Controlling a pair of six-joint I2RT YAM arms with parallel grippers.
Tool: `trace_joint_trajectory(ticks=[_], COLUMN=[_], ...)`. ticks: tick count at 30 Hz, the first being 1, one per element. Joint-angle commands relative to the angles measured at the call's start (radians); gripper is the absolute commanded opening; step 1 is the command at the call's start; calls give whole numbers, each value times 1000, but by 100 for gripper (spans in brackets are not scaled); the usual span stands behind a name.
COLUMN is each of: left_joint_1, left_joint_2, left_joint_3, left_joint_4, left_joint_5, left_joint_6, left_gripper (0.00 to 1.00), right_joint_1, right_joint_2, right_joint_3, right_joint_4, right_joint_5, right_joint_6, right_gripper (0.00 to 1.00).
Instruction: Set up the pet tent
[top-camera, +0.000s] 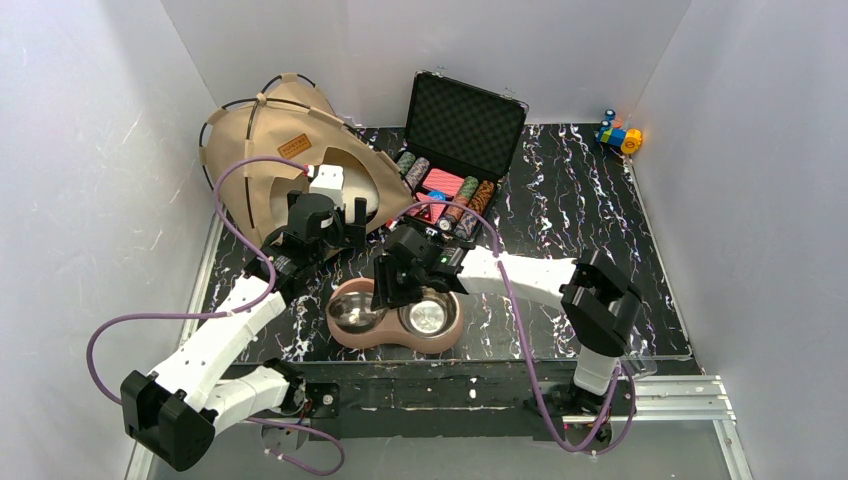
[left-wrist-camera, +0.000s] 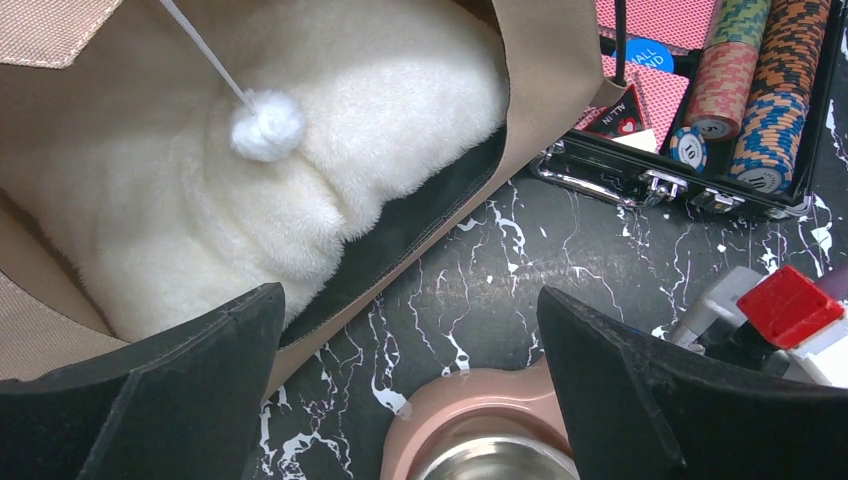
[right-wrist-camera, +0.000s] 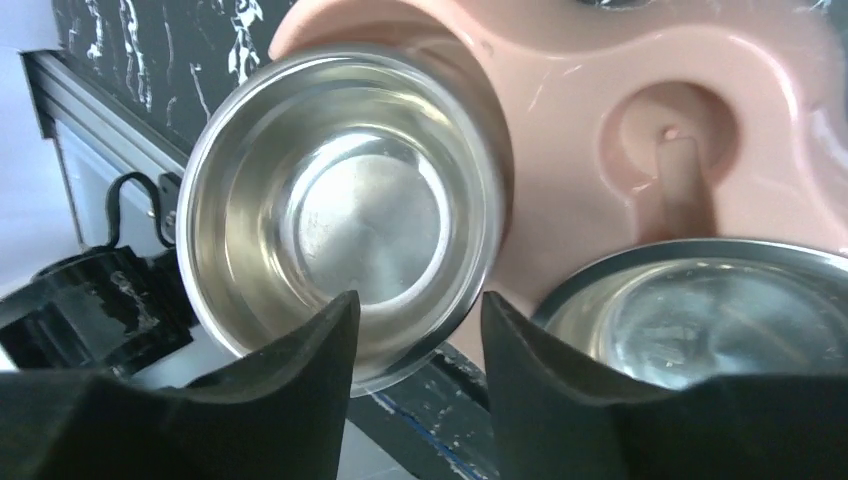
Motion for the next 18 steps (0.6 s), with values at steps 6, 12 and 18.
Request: trace_joint_trajectory(ticks=[6,12,18], left_joint_1=[4,4,4], left_joint_2=[-43,-47,-99], left_joint_3=[-12,-8,-36], left_joint_4=[15,-3,-104], left_joint_5=[4,18,99], left_joint_6=[1,-7,-154], left_gripper=[98,98,98], right_joint_1=[-4,-65,-232], right_joint_2=[-148,-290,-521], right_joint_3=[34,-37,-206], right_joint_4=[-155,-319,-396], right_joint_5=[231,377,379], right_joint_6=[-67,-73,-53], right_gripper=[71,74,77])
